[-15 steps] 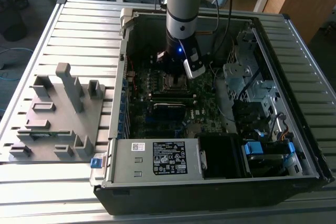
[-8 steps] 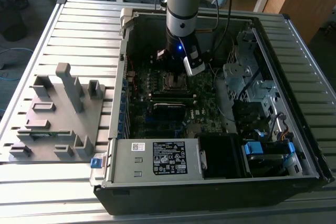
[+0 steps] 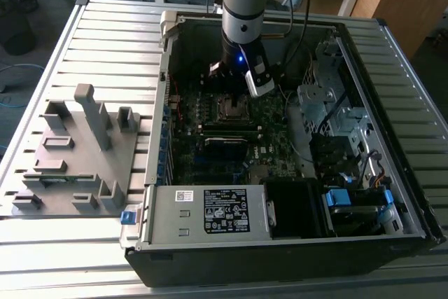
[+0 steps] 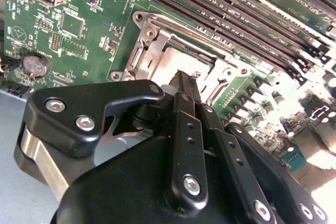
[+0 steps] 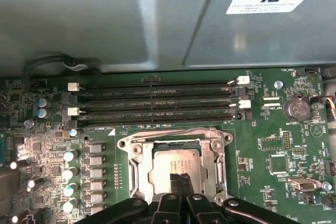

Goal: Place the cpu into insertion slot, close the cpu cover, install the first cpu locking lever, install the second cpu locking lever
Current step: 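Install the second cpu locking lever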

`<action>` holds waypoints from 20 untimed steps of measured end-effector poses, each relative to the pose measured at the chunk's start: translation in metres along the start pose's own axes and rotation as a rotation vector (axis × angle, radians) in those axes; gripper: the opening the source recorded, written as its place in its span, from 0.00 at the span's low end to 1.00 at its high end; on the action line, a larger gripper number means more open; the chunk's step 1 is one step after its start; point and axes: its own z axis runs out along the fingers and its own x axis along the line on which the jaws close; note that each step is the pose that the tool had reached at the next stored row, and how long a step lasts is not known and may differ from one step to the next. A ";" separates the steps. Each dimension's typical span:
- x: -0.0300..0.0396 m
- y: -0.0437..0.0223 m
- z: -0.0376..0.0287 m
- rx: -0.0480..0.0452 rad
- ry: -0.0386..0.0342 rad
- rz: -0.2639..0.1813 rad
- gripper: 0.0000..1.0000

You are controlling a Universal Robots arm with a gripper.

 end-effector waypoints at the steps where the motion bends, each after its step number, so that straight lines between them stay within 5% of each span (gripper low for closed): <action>1: 0.0000 0.0002 -0.0011 0.0000 0.0000 0.000 0.10; 8: 0.0000 0.0028 -0.0039 0.0032 -0.0003 0.000 0.10; 12: 0.0001 0.0047 -0.0037 0.0255 -0.0017 -0.001 0.10; 14: 0.0002 0.0057 -0.0036 0.0437 -0.0029 -0.002 0.10; 20: 0.0005 0.0088 -0.0032 0.0473 -0.0032 -0.002 0.10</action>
